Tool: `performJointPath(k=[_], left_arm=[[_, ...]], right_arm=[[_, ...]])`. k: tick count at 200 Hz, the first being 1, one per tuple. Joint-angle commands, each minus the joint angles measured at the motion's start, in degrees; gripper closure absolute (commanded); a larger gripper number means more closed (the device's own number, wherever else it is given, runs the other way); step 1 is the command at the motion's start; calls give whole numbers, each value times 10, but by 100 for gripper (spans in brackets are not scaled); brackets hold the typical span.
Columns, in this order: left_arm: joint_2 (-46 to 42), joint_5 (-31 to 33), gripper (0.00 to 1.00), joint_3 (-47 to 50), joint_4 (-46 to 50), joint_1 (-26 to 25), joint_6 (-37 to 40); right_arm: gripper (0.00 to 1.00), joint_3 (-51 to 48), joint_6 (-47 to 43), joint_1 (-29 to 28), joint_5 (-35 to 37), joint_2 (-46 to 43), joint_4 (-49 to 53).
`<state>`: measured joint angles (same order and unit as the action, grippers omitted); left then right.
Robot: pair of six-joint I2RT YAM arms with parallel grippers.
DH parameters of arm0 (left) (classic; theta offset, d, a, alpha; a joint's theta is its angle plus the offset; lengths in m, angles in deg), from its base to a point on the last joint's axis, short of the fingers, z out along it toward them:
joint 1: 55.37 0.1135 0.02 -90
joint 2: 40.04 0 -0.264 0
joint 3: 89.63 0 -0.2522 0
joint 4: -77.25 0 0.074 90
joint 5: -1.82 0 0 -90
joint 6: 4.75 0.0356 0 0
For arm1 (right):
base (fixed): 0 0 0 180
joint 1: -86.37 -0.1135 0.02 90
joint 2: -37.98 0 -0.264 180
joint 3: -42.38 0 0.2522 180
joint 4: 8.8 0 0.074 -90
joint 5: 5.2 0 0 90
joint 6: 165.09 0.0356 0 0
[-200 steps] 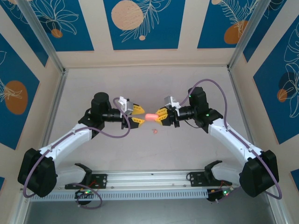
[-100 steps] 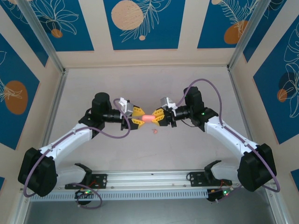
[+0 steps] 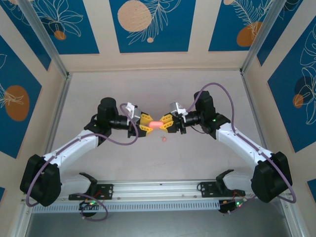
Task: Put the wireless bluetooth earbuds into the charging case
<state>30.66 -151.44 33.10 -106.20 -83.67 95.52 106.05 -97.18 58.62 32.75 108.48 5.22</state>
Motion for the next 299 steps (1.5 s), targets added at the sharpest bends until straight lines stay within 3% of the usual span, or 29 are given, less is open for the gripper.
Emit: performJointPath(k=[1,92,119,141,224,299], left_arm=[[7,-38,60,-1,-43,-3,-29],[8,-37,81,2,-40,-3,-31],[-1,-24,82,2,-22,-3,-11],[-6,-22,82,-3,1,-3,5],[-14,-2,82,1,41,-3,37],[-22,16,83,23,-4,-3,12]], right_arm=[[82,20,2,-6,-18,7,-5],[79,27,4,-9,-7,12,-3],[64,36,31,-9,2,22,-2],[59,48,56,-9,13,37,-2],[57,55,113,16,31,51,-56],[57,50,123,24,39,53,-54]])
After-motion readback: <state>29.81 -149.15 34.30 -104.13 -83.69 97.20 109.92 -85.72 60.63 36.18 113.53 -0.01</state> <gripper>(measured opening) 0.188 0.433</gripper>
